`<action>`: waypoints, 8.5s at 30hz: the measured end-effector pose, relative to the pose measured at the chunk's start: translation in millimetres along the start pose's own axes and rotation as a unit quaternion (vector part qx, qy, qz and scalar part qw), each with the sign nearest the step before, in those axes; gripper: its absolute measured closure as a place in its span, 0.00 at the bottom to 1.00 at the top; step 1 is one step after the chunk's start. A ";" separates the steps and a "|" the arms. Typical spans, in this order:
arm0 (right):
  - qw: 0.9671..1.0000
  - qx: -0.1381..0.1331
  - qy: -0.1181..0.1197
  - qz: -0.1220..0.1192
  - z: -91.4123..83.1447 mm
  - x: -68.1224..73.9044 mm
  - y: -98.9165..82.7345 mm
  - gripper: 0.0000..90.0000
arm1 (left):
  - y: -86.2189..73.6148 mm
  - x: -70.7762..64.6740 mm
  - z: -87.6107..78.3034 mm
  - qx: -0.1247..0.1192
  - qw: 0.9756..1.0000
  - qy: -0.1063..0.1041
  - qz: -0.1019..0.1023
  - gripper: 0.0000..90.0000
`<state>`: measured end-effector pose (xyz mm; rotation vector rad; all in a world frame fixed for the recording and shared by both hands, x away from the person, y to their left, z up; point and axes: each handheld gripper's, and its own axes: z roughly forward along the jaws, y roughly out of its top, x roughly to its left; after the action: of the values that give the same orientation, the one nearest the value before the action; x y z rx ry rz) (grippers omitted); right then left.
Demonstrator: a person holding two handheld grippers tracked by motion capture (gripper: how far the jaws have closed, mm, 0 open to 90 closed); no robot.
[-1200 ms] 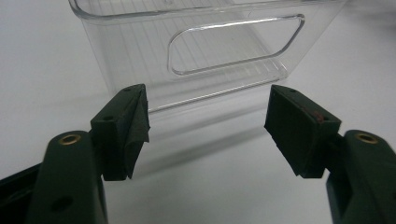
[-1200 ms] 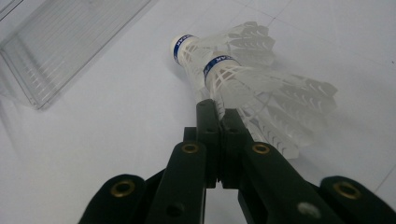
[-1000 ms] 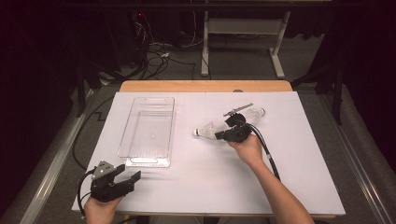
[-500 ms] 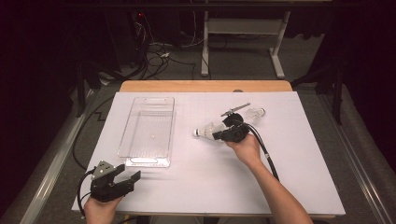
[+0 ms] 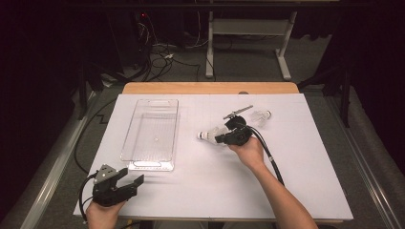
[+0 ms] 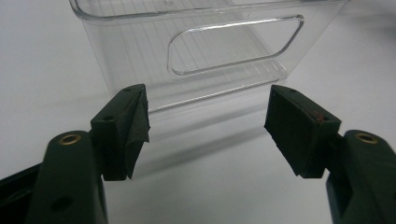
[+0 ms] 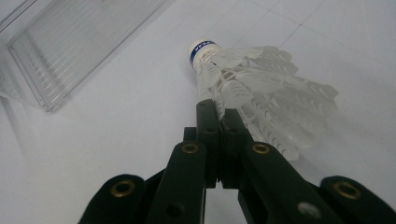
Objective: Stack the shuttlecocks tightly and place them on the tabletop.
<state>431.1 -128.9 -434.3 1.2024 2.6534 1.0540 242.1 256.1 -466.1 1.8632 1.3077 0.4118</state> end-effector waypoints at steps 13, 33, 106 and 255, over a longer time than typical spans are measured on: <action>1.000 -0.005 -0.005 0.000 6.7 0.2 -0.7 1.00 | -0.2 -0.2 -0.1 0.000 1.000 -0.002 0.000 0.35; 1.000 -0.001 -0.022 0.004 15.3 -1.3 -2.4 0.97 | -0.2 -0.5 -1.1 0.001 1.000 -0.005 0.005 0.35; 0.997 -0.030 -0.068 0.004 -28.8 -7.2 -28.6 0.68 | 0.3 -1.8 0.4 0.001 1.000 -0.005 0.007 0.35; 0.959 -0.042 -0.249 0.131 -58.3 -119.1 -22.2 0.92 | -0.1 -1.6 1.9 0.005 1.000 -0.004 0.003 0.35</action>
<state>482.2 -253.1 -429.8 1.5814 2.0914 0.7476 242.6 253.9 -467.1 1.8748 1.3008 0.4014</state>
